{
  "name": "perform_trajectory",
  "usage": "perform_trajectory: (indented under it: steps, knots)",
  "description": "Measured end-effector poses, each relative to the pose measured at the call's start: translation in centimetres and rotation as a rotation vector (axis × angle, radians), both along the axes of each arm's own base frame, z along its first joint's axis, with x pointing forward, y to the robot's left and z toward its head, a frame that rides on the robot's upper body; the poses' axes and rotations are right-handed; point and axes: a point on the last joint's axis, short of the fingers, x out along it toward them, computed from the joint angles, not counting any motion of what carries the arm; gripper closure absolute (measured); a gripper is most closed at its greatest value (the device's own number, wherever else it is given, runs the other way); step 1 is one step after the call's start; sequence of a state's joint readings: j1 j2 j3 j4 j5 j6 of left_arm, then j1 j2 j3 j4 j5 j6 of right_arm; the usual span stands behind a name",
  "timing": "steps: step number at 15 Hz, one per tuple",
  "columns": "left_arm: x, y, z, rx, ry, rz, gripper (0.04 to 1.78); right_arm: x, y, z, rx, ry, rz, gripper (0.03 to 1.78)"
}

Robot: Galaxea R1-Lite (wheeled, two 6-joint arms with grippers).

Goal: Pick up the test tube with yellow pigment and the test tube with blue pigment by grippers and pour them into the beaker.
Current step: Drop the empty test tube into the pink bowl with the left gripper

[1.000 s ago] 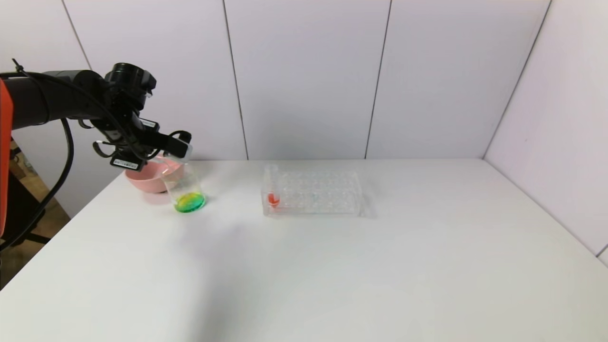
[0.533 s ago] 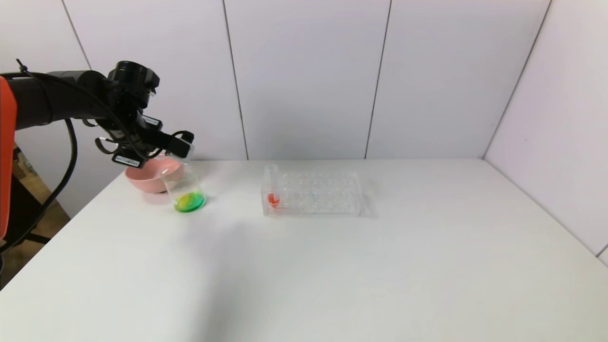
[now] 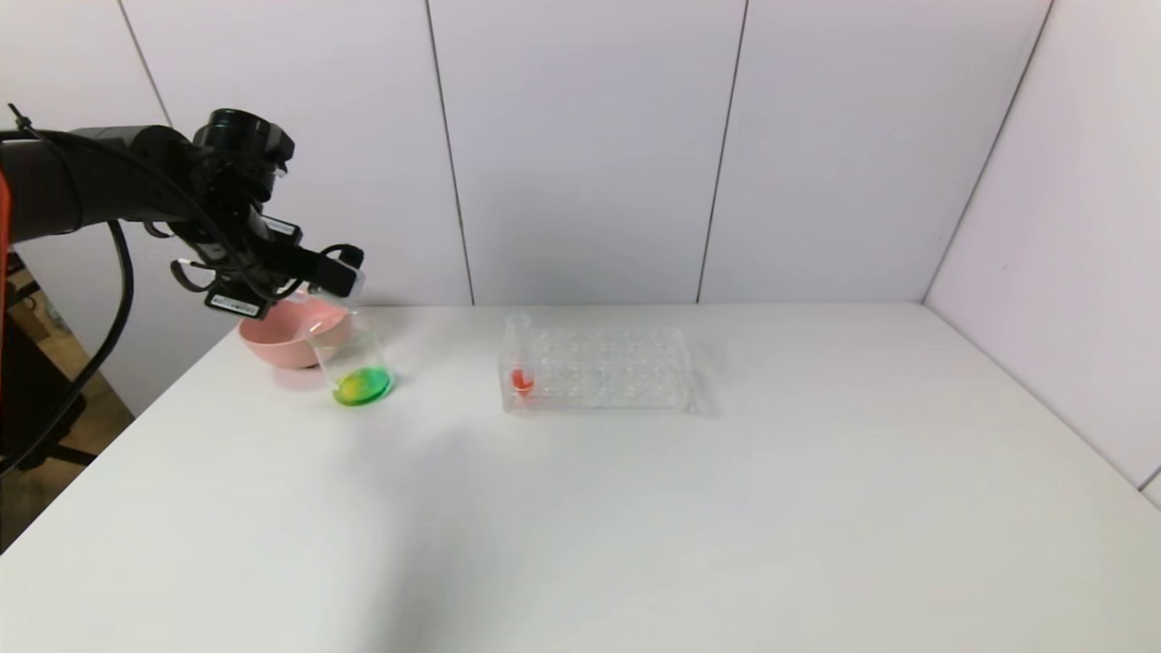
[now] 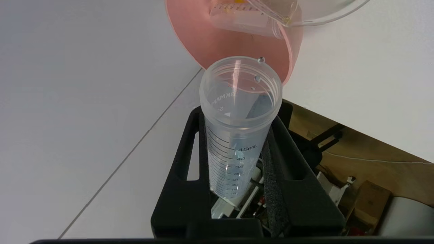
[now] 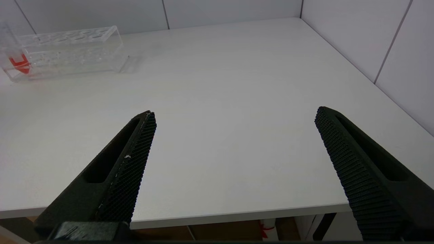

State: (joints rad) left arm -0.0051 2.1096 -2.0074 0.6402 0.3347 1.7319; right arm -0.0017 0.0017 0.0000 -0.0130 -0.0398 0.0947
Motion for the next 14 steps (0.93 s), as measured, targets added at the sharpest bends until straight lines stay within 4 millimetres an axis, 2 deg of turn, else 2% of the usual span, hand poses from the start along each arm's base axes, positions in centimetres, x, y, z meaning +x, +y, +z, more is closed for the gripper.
perform_trajectory:
  steps: [2, 4, 8, 11, 14]
  knots:
    - [-0.9, 0.7, 0.8, -0.082, -0.025, 0.037, 1.37, 0.0, 0.0, 0.0, 0.0, 0.0, 0.0, 0.1]
    - [-1.8, 1.9, 1.6, -0.266, -0.065, 0.09, 1.37, 0.0, 0.0, 0.0, 0.0, 0.0, 0.0, 0.1]
    - [-3.2, 4.1, 2.9, -0.809, -0.139, 0.236, 1.37, 0.0, 0.0, 0.0, 0.0, 0.0, 0.0, 0.1]
    - [-4.0, 6.3, 3.8, -1.247, -0.205, 0.419, 1.37, 0.0, 0.0, 0.0, 0.0, 0.0, 0.0, 0.1]
    - [-3.4, 8.8, 3.2, -1.462, -0.313, 0.565, 1.37, 0.0, 0.0, 0.0, 0.0, 0.0, 0.0, 0.1]
